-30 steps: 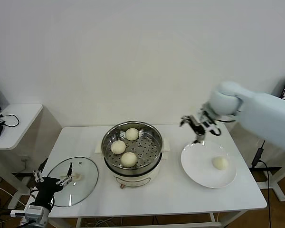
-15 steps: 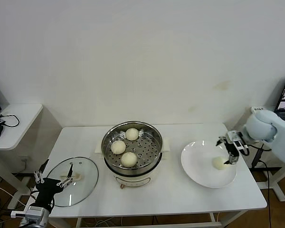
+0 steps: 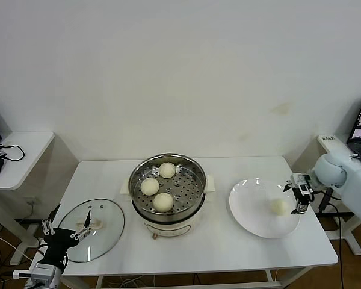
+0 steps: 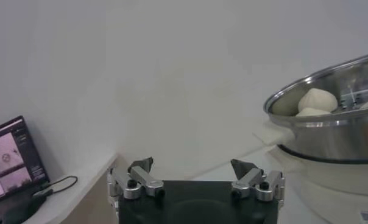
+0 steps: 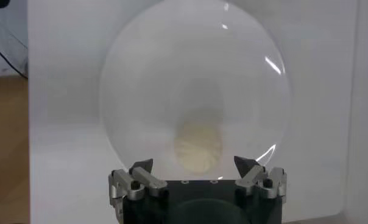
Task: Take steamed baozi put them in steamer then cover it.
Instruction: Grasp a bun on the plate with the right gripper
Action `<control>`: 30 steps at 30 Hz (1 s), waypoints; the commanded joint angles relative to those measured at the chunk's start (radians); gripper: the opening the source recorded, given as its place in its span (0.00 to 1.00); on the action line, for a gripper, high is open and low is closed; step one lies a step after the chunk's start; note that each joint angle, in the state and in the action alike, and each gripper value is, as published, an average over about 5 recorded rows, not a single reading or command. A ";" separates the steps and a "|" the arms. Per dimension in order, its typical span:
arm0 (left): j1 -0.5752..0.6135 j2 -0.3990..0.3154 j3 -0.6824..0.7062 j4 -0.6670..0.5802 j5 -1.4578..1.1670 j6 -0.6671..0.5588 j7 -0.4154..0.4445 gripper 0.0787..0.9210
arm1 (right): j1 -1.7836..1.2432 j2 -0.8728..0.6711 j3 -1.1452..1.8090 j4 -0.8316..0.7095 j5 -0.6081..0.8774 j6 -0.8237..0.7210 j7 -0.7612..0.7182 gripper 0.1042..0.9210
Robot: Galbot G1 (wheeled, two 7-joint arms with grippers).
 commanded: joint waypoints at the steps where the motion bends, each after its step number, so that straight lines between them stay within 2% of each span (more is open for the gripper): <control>1: 0.001 -0.003 0.000 0.003 0.003 0.002 0.001 0.88 | -0.055 0.147 0.053 -0.198 -0.073 0.023 0.008 0.88; 16: -0.001 0.000 -0.004 0.011 0.001 0.002 0.001 0.88 | -0.062 0.210 0.061 -0.271 -0.124 0.028 0.023 0.86; 30: 0.003 0.000 -0.008 0.010 0.001 0.000 0.000 0.88 | -0.025 0.180 0.053 -0.233 -0.105 0.023 0.009 0.69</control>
